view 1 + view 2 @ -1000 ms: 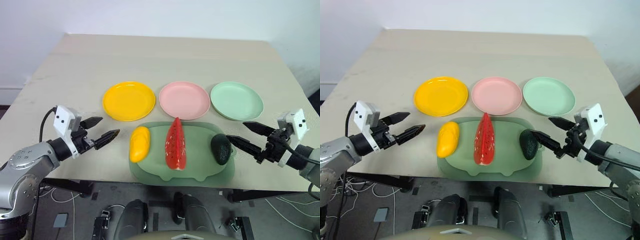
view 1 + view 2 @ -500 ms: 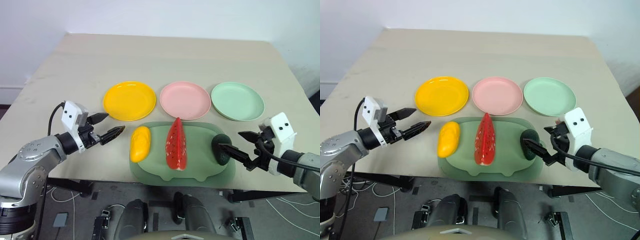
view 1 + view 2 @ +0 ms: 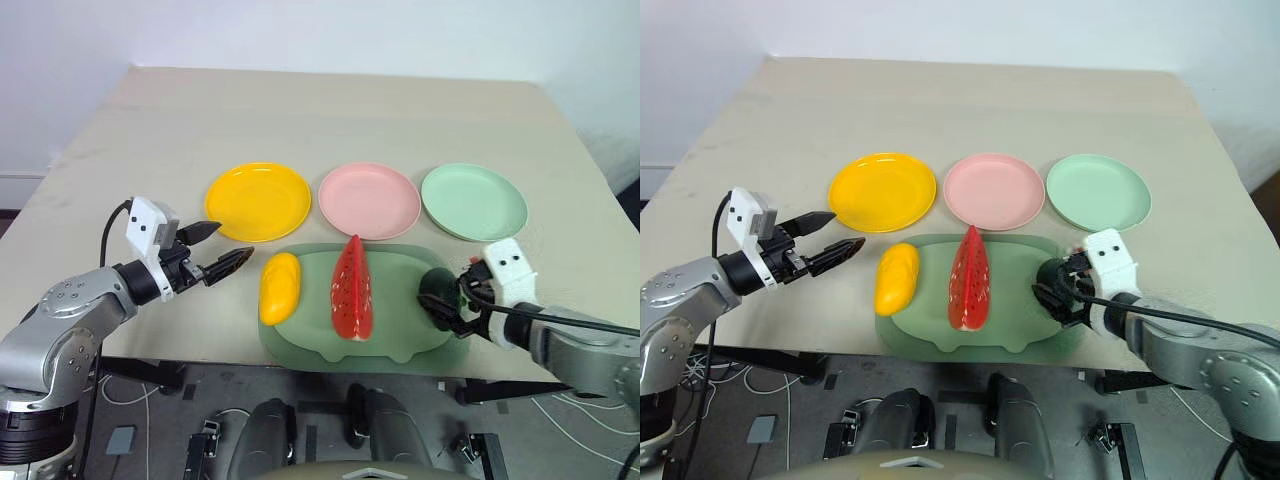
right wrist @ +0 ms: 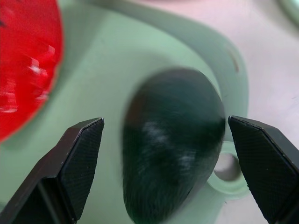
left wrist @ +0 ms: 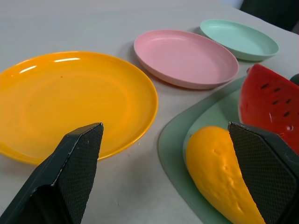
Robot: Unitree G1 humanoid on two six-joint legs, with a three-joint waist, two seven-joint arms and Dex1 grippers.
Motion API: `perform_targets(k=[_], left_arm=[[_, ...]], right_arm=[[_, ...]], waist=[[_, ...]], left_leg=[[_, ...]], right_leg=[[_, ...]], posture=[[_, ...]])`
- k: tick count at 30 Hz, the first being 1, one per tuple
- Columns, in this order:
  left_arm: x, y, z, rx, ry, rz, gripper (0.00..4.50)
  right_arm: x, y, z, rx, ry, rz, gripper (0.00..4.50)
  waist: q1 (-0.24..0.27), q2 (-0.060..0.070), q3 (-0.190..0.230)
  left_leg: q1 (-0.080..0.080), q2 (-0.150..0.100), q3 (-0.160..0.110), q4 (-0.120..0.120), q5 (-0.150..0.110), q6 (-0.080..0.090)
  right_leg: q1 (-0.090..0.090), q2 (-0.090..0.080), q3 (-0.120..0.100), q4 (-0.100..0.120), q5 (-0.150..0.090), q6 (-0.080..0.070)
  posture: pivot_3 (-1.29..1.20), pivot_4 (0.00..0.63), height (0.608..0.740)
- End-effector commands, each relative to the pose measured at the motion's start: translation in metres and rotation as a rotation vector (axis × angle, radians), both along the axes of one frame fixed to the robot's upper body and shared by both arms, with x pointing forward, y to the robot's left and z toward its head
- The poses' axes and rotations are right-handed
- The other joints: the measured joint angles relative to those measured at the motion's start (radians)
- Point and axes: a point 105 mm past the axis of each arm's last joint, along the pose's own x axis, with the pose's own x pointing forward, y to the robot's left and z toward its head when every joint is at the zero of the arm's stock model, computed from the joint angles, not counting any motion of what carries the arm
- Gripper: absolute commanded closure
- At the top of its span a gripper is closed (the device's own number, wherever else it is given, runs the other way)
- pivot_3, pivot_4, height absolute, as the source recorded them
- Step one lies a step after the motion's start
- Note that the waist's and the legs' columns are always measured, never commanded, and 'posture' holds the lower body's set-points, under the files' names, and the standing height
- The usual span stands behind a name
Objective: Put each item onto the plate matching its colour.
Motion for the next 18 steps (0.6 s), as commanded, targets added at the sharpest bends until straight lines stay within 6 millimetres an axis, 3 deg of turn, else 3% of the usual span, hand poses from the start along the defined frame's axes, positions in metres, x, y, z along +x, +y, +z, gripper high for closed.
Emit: perform_targets(k=[1,4,8,12,15,18], left_arm=[[-0.003,-0.001,0.014,0.007,-0.056,-0.001,0.02],[-0.005,0.002,0.015,0.011,-0.060,0.014,0.00],[-0.006,0.004,0.016,0.013,-0.064,0.024,0.00],[-0.006,0.004,0.017,0.012,-0.071,0.032,0.00],[-0.005,0.005,0.020,0.009,-0.081,0.040,0.00],[-0.004,0.002,0.019,0.013,-0.088,0.040,0.00]], right_arm=[[0.007,-0.004,-0.004,-0.036,-0.019,-0.021,0.00],[0.011,-0.008,-0.004,-0.042,-0.024,-0.035,0.40],[0.023,-0.011,0.010,-0.056,-0.092,-0.028,1.58],[0.041,-0.014,0.035,-0.059,-0.178,-0.017,1.64],[0.069,-0.024,0.063,-0.092,-0.267,-0.029,1.64],[0.105,-0.041,0.071,-0.179,-0.311,-0.068,1.64]], waist=[[0.000,0.000,0.000],[-0.001,0.000,0.000],[-0.002,0.000,0.000],[-0.002,0.000,0.000],[-0.002,0.000,0.000],[-0.004,0.000,0.000]], left_leg=[[0.000,0.000,0.000,0.000,0.000,0.000],[0.000,0.000,0.000,0.000,0.000,0.000],[0.000,0.000,0.000,0.000,0.000,0.000],[0.000,0.000,0.000,0.000,0.000,0.000],[0.000,0.000,0.001,0.000,0.000,0.000],[0.000,0.000,0.001,0.000,0.000,0.000]], right_leg=[[0.000,0.000,0.000,0.000,0.000,0.000],[0.000,0.000,0.000,0.000,0.000,0.000],[0.000,0.000,0.000,0.000,0.000,0.000],[-0.001,0.000,0.000,0.000,0.000,0.000],[-0.001,0.000,0.000,0.000,0.000,0.000],[-0.001,0.000,0.000,0.000,0.000,0.000]], posture=[[0.00,0.150,0.740],[0.00,0.150,0.740],[0.00,0.150,0.740],[0.00,0.150,0.740],[0.00,0.150,0.740],[0.00,0.150,0.740]])
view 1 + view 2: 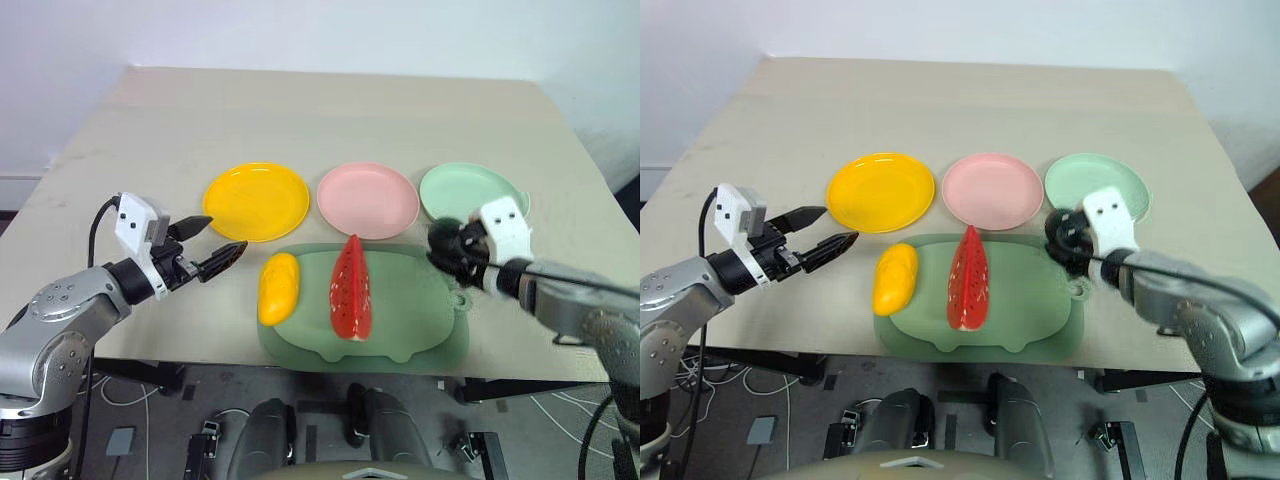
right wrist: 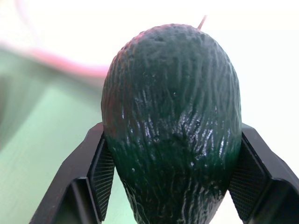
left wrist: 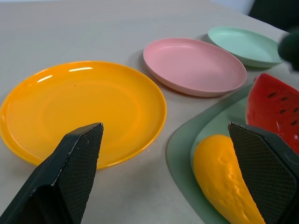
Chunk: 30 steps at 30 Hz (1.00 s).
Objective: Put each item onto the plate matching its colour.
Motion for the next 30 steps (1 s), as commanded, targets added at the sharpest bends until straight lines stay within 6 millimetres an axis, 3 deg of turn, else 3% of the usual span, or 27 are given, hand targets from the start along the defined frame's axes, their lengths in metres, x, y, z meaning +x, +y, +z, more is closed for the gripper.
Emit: perform_targets(k=[1,5,10,15,16,22,26,29,30], left_arm=[[-0.001,-0.006,0.010,0.013,-0.052,-0.013,0.00],[-0.001,-0.010,0.013,0.007,-0.075,-0.012,0.00],[-0.004,-0.006,0.015,0.007,-0.085,0.010,0.00],[-0.007,-0.006,0.014,0.004,-0.083,0.018,0.00],[-0.008,-0.007,0.014,0.002,-0.082,0.017,0.00],[-0.006,-0.007,0.013,0.000,-0.075,0.011,0.00],[-0.003,-0.006,0.012,0.002,-0.069,0.001,0.00],[0.001,-0.006,0.011,-0.003,-0.064,-0.013,0.00],[0.004,-0.009,0.011,-0.007,-0.062,-0.030,0.00]], right_arm=[[0.038,-0.022,0.008,-0.091,-0.064,-0.067,1.64],[0.078,-0.052,-0.002,-0.127,-0.053,-0.151,1.64],[0.096,-0.065,-0.012,-0.149,-0.020,-0.128,1.64],[0.099,-0.062,-0.003,-0.144,-0.036,-0.082,0.04],[0.097,-0.060,0.003,-0.145,-0.047,-0.064,0.04],[0.063,-0.042,0.043,-0.148,-0.132,0.059,0.04],[0.014,0.011,0.064,0.084,-0.081,0.237,0.04],[-0.018,0.051,0.058,0.208,0.018,0.345,0.04],[-0.029,0.069,0.046,0.208,0.063,0.396,0.04]], waist=[[-0.001,0.000,0.000],[0.001,0.000,0.000],[-0.002,0.000,0.000],[-0.007,0.001,0.000],[-0.007,0.001,0.000],[0.003,0.001,0.001],[-0.001,0.001,0.001],[-0.005,0.001,0.001],[-0.004,0.001,0.001]], left_leg=[[0.000,0.000,0.000,0.000,0.000,0.000],[-0.001,-0.001,0.001,0.000,0.000,0.000],[-0.002,-0.001,0.003,0.000,0.001,-0.001],[-0.002,0.000,0.002,0.000,0.002,-0.003],[-0.001,0.001,0.001,0.000,0.002,-0.003],[-0.002,0.001,0.000,0.000,0.002,-0.003],[-0.002,0.001,0.000,0.000,0.002,-0.003],[0.000,0.002,0.000,-0.001,0.001,-0.002],[0.000,0.002,0.000,-0.001,0.001,-0.002]], right_leg=[[0.000,0.000,0.000,0.000,0.000,0.000],[0.000,0.000,0.000,0.000,0.000,0.000],[-0.001,0.000,0.000,0.000,0.000,0.001],[-0.002,-0.001,0.000,0.000,0.001,0.001],[-0.002,0.000,0.000,0.001,0.001,0.001],[-0.002,-0.001,-0.001,0.001,0.001,0.001],[-0.002,-0.001,-0.001,0.002,0.001,0.001],[-0.001,0.000,-0.001,0.002,0.001,0.000],[-0.001,0.000,-0.001,0.002,0.001,0.000]], posture=[[0.00,0.150,0.740],[0.00,0.150,0.740],[0.00,0.150,0.740],[0.00,0.150,0.740],[0.00,0.150,0.740],[0.00,0.150,0.740],[0.00,0.150,0.740],[0.00,0.150,0.740],[0.00,0.150,0.740]])
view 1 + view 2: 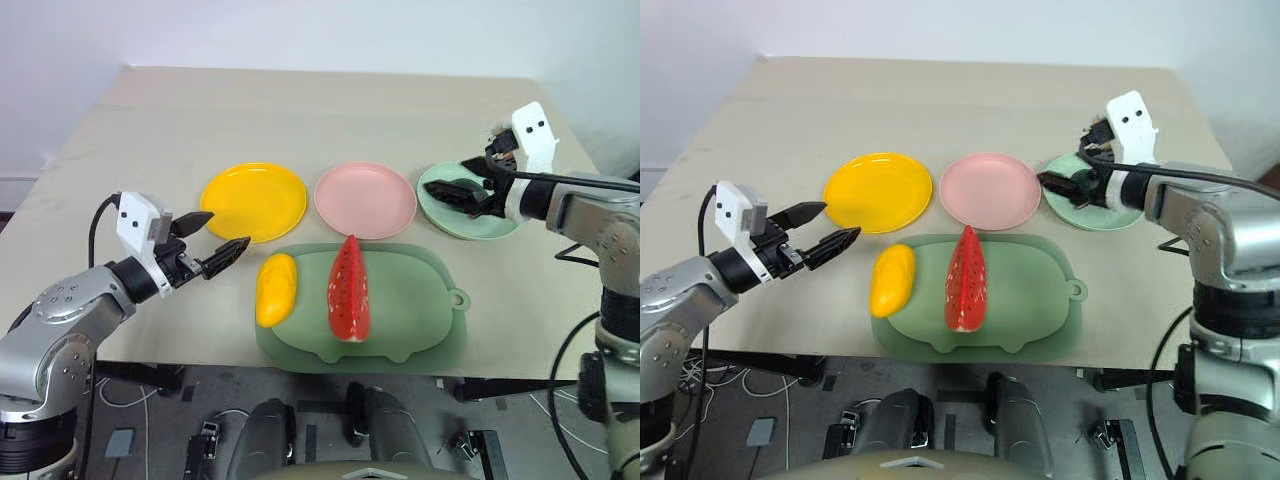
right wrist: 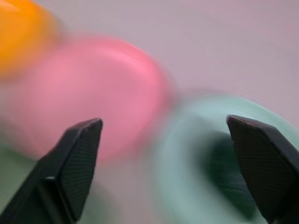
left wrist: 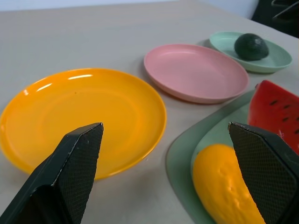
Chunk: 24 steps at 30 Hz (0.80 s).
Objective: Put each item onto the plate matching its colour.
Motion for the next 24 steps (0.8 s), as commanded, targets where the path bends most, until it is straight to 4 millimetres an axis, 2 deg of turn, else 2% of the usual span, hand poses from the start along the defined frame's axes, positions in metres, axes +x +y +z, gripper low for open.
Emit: perform_targets(k=[1,4,12,19,24], left_arm=[[0.007,-0.007,0.009,0.001,-0.038,-0.050,0.00],[0.013,-0.011,0.010,-0.002,-0.041,-0.071,0.00],[0.014,-0.014,0.009,-0.006,-0.043,-0.081,0.00],[0.010,-0.012,0.007,-0.009,-0.041,-0.062,0.00],[0.008,-0.010,0.007,-0.005,-0.042,-0.046,0.00]], right_arm=[[-0.046,0.059,-0.021,0.041,0.132,0.183,0.04],[-0.057,0.083,-0.044,0.028,0.172,0.221,0.04],[-0.068,0.106,-0.065,0.033,0.234,0.259,0.04],[-0.074,0.099,-0.085,-0.120,0.288,0.245,0.04],[-0.068,0.074,-0.095,-0.301,0.303,0.160,0.04]], waist=[[0.006,0.000,0.000],[0.007,0.000,-0.001],[0.002,0.000,0.000],[0.003,0.000,-0.001],[0.005,0.000,-0.001]], left_leg=[[0.000,0.000,0.000,0.000,0.000,0.000],[-0.001,-0.001,-0.002,0.000,0.000,0.000],[-0.001,-0.002,0.000,0.000,0.000,0.000],[-0.001,-0.002,0.000,-0.001,0.000,0.000],[-0.001,-0.002,-0.001,0.000,0.000,0.001]], right_leg=[[0.000,0.000,0.000,0.000,0.000,0.000],[0.000,-0.001,-0.001,0.000,0.000,-0.001],[0.000,-0.001,0.000,0.000,0.000,0.000],[0.000,-0.001,0.000,0.000,0.000,0.000],[0.000,-0.001,0.000,-0.001,0.000,0.000]], posture=[[0.00,0.150,0.740],[0.00,0.150,0.740],[0.00,0.150,0.740],[0.00,0.150,0.740],[0.00,0.150,0.740]])
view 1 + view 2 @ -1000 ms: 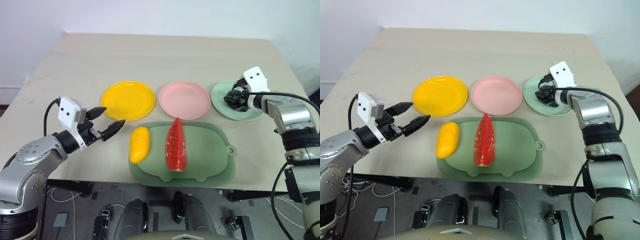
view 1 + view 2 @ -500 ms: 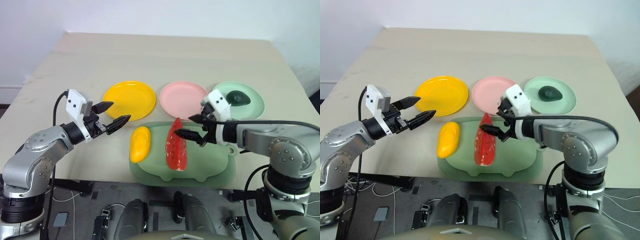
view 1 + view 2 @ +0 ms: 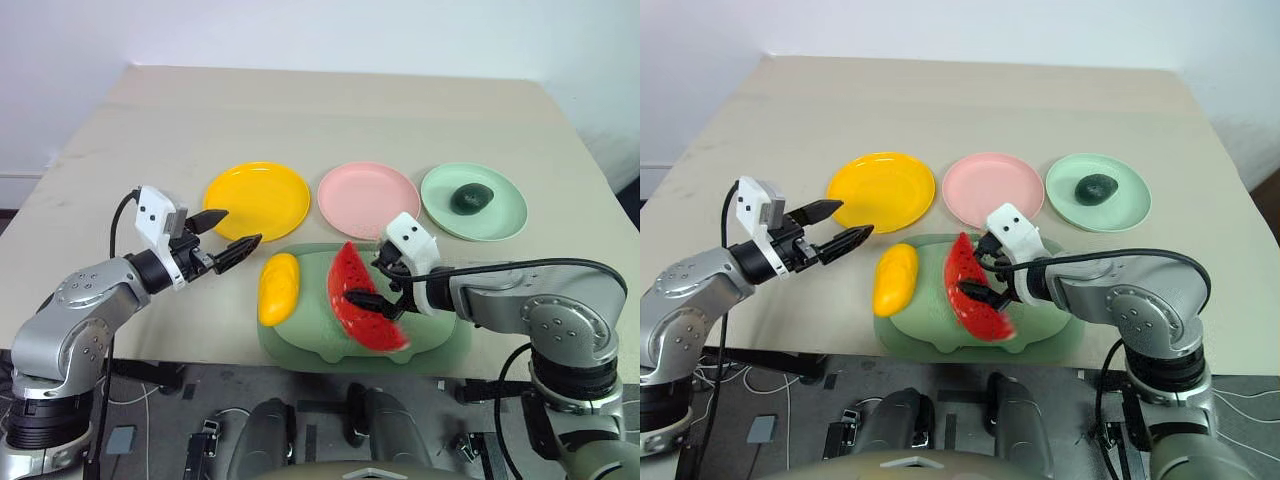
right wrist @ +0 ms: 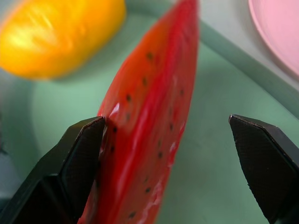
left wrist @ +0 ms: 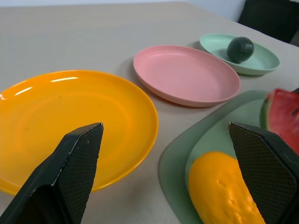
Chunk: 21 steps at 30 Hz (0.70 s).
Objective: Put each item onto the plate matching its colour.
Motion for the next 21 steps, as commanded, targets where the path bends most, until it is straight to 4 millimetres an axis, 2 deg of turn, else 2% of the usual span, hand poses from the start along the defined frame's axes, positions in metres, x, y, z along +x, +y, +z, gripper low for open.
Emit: perform_targets(k=[1,3,6,9,11,13,16,18,21], left_arm=[[-0.004,0.001,0.012,0.010,-0.055,0.007,0.00],[-0.004,0.001,0.012,0.011,-0.056,0.009,0.00],[-0.004,0.001,0.012,0.013,-0.059,0.012,0.00],[-0.003,0.003,0.013,0.017,-0.062,0.017,0.00],[-0.002,0.003,0.014,0.019,-0.065,0.018,0.00],[-0.001,0.003,0.015,0.019,-0.068,0.016,0.00],[0.000,0.001,0.015,0.021,-0.070,0.009,0.00],[0.000,0.000,0.015,0.022,-0.072,0.006,0.00],[0.001,-0.002,0.015,0.028,-0.071,0.005,0.00]], right_arm=[[0.004,-0.008,0.004,-0.052,-0.036,-0.023,0.04],[0.004,-0.006,0.004,-0.045,-0.035,-0.012,0.21],[0.004,-0.004,0.004,-0.035,-0.040,-0.001,0.97],[0.017,-0.003,0.024,0.011,-0.100,-0.009,1.95],[0.031,-0.004,0.043,0.045,-0.154,-0.027,2.18],[0.049,-0.008,0.062,0.051,-0.220,-0.057,2.23],[0.079,-0.019,0.078,0.020,-0.309,-0.105,2.23],[0.098,-0.022,0.080,0.005,-0.336,-0.111,2.23],[0.123,-0.023,0.069,-0.034,-0.351,-0.092,2.23]], waist=[[-0.001,0.000,0.000],[-0.001,0.000,0.000],[-0.001,0.000,0.000],[-0.001,0.000,0.000],[-0.002,0.000,0.000],[-0.002,0.000,0.000],[-0.002,0.000,0.000],[-0.002,0.000,0.000],[-0.005,0.000,0.000]], left_leg=[[0.000,0.000,0.000,0.000,0.000,0.000],[0.000,0.000,0.000,0.000,0.000,0.000],[0.000,0.000,0.000,0.000,0.000,0.000],[0.000,0.000,0.000,0.000,0.000,0.000],[0.000,0.000,0.000,0.000,0.000,0.000],[0.000,0.000,0.000,0.000,0.000,0.000],[0.000,0.000,0.000,0.000,0.000,0.000],[-0.001,0.000,0.001,0.000,0.000,0.000],[-0.001,0.000,0.001,0.000,0.000,0.001]], right_leg=[[0.000,0.000,0.000,0.000,0.000,0.000],[0.000,0.000,0.000,0.000,0.000,0.000],[0.000,0.001,0.000,0.000,0.000,0.000],[0.000,0.001,0.000,0.000,0.000,0.000],[0.000,0.001,0.000,0.000,0.000,0.000],[-0.001,0.001,0.000,0.000,0.000,0.000],[-0.001,0.001,0.000,0.000,0.000,0.000],[-0.001,0.001,0.000,-0.001,0.000,0.000],[-0.001,0.001,0.000,-0.001,0.000,0.000]], posture=[[0.00,0.150,0.740],[0.00,0.150,0.740],[0.00,0.150,0.740],[0.00,0.150,0.740],[0.00,0.150,0.740],[0.00,0.150,0.740],[0.00,0.150,0.740],[0.00,0.150,0.740],[0.00,0.150,0.740]])
